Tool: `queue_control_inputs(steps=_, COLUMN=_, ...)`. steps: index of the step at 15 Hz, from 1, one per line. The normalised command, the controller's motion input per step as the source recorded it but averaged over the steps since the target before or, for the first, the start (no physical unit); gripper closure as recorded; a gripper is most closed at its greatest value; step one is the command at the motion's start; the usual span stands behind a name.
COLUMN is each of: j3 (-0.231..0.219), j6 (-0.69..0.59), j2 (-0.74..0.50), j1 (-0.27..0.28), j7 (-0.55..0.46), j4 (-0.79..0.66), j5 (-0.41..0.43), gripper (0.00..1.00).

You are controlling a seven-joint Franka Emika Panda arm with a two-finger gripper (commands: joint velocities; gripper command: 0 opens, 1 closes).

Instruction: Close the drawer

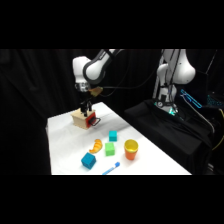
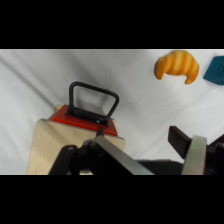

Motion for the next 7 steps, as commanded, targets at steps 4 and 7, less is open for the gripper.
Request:
queue_control_inputs(steps=4, j3=-0.006, j6=-0.5, j2=-0.34, j1=-0.007, j7=-0.12, j4=0.07, j5=-0.076, gripper=0.0)
queue_control_inputs(steps=7, j3=-0.018, j6=-0.57, j2=-0.2, j1=0.02, j7=-0.03, j4=0.21, j5=-0.086, gripper=0.0)
